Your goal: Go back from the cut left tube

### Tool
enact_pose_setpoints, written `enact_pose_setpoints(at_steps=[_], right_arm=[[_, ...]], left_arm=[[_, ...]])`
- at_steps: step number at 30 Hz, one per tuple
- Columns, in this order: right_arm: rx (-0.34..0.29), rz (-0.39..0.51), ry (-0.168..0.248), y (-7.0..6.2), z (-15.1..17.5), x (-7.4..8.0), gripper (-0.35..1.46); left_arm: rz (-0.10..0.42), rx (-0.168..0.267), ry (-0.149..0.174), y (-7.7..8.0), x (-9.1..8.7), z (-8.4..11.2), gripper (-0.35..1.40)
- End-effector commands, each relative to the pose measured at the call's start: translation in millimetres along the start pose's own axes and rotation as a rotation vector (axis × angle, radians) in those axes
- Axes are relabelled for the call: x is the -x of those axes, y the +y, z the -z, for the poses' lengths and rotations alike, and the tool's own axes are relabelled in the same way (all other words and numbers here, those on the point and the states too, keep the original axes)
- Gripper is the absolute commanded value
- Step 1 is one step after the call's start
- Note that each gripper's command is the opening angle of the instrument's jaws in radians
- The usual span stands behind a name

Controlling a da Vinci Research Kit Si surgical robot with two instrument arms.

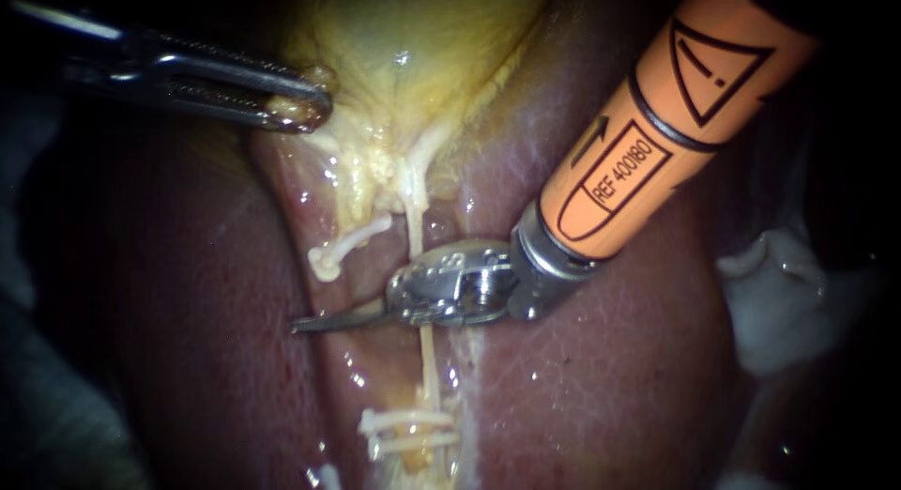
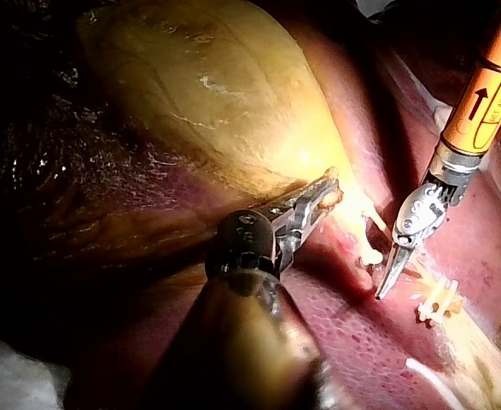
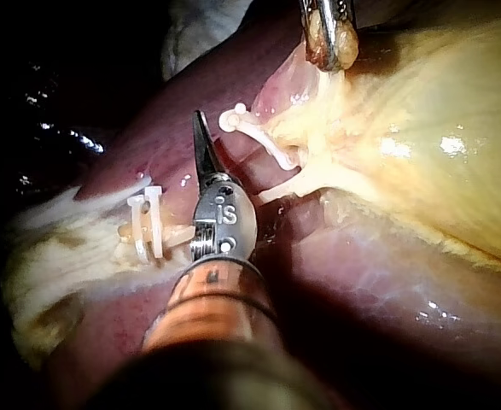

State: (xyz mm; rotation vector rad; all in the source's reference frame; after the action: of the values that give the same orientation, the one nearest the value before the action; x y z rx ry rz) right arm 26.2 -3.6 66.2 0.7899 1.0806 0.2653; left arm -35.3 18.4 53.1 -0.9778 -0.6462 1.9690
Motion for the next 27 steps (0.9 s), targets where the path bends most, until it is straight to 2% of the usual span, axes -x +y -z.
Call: enact_pose_setpoints(at_steps=[1,2,4,7,9,17,21,22,27], right_arm=[[-0.003,0.002,-0.001,0.0,0.0,0.0,-0.35],[-0.005,0.003,-0.002,-0.1,0.0,-0.1,-0.35],[-0.006,0.003,-0.002,-0.3,-0.2,-0.2,0.22],[0.005,0.003,0.006,-0.5,-0.6,-0.5,0.83],[0.022,0.004,0.016,-0.6,-0.8,-0.6,1.05],[0.025,-0.002,0.028,-0.8,-0.8,-0.6,1.20],[0.030,0.029,0.029,-1.6,0.2,-0.4,1.22],[0.048,0.041,0.033,-1.9,0.5,-0.4,1.25],[0.251,0.065,0.061,-3.7,3.7,-0.2,1.42]], left_arm=[[0.000,0.001,0.000,0.0,0.0,0.0,-0.35],[0.000,0.001,0.000,0.0,0.0,0.0,-0.35],[0.000,0.001,0.000,0.0,0.0,0.0,-0.35],[0.000,0.001,0.000,0.0,0.0,0.0,-0.35],[0.000,0.001,0.000,0.0,0.0,0.0,-0.35],[-0.001,0.001,0.000,-0.1,0.0,0.0,-0.35],[-0.001,0.001,0.000,-0.1,0.0,0.0,-0.35],[-0.001,0.001,0.000,-0.1,0.0,0.0,-0.35],[-0.001,0.002,-0.001,-0.2,0.0,0.0,-0.35]])
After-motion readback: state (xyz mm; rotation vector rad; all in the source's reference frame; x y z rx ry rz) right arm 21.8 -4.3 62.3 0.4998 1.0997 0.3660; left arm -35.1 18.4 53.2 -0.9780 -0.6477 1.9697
